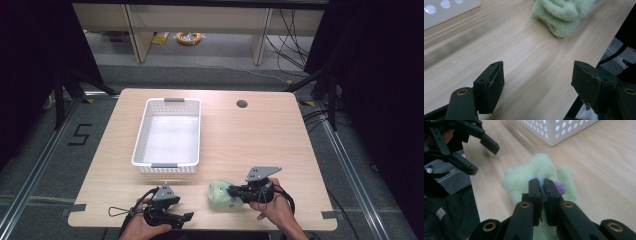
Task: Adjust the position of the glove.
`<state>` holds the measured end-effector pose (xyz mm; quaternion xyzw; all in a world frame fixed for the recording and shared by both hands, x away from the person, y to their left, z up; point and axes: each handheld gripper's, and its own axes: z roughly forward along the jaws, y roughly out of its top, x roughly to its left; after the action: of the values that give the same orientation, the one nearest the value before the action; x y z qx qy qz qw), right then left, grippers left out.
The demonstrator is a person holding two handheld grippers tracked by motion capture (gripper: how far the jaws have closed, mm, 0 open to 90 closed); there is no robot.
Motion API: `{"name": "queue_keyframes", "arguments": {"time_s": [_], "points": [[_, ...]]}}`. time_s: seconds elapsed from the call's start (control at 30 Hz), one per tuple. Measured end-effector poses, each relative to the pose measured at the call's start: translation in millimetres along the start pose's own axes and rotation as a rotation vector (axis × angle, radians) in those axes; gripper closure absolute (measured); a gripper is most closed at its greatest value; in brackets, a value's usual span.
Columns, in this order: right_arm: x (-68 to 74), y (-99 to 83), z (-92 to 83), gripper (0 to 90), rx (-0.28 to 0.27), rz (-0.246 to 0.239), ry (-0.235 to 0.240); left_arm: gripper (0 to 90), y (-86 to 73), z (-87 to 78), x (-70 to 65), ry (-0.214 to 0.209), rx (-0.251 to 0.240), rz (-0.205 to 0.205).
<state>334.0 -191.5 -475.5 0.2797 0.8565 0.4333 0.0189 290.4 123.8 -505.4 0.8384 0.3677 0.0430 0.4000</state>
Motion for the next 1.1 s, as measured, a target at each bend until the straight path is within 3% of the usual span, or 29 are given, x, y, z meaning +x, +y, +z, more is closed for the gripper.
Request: {"name": "queue_keyframes", "arguments": {"time_s": [0.13,0.17,0.27,0.37,0.4,0.43,0.6,0.73,0.77,0.8,0.9,0.97,1.07,1.1], "points": [[-0.3,-2.1,4.0,85.5,0.031,-0.026,-0.009,25.6,-0.2,0.2,-1.5,-0.015,-0.01,-0.011],[-2.4,-2.5,4.7,85.5,0.042,-0.052,-0.017,25.6,-0.2,0.8,-2.2,-0.015,-0.019,-0.021],[-1.5,-5.1,6.7,85.3,0.048,-0.023,-0.016,25.5,-0.1,0.5,-2.0,-0.017,-0.017,-0.016],[-4.3,-5.7,7.3,84.7,0.06,-0.041,-0.013,25.4,-0.1,1.1,-2.2,-0.02,-0.016,-0.015],[-5.1,-6.8,7.6,84.0,0.065,-0.032,-0.019,25.4,0.2,0.0,-1.1,-0.022,0.0,0.005],[-5.1,-6.8,7.6,84.0,0.065,-0.032,-0.019,25.4,0.1,1.0,-2.8,-0.023,-0.019,-0.016],[-6.6,-7.7,9.0,76.8,0.054,-0.019,-0.023,25.4,2.7,-0.9,-3.5,-0.028,-0.03,-0.023],[-6.3,-6.9,1.9,62.3,0.037,0.046,-0.047,25.4,8.1,-2.8,-3.7,-0.057,-0.055,-0.046],[-7.0,-7.0,-1.5,59.3,0.026,0.043,-0.073,25.4,10.2,-3.7,-3.5,-0.06,-0.053,-0.05],[-5.6,-7.8,-4.7,57.2,0.017,0.075,-0.089,25.4,12.6,-3.0,-3.9,-0.067,-0.063,-0.061],[-8.5,-12.5,-13.8,53.6,0.006,0.1,-0.113,25.4,20.2,-0.2,-5.5,-0.09,-0.07,-0.074],[-7.6,-16.7,-19.0,50.8,0.013,0.127,-0.159,25.4,25.1,3.0,-7.9,-0.098,-0.068,-0.086],[-8.5,-21.7,-22.5,48.9,0.017,0.155,-0.174,25.5,34.2,10.0,-8.8,-0.112,-0.067,-0.088],[-6.5,-23.0,-21.9,47.8,0.017,0.191,-0.172,25.5,37.4,12.1,-7.8,-0.121,-0.057,-0.087]]}}
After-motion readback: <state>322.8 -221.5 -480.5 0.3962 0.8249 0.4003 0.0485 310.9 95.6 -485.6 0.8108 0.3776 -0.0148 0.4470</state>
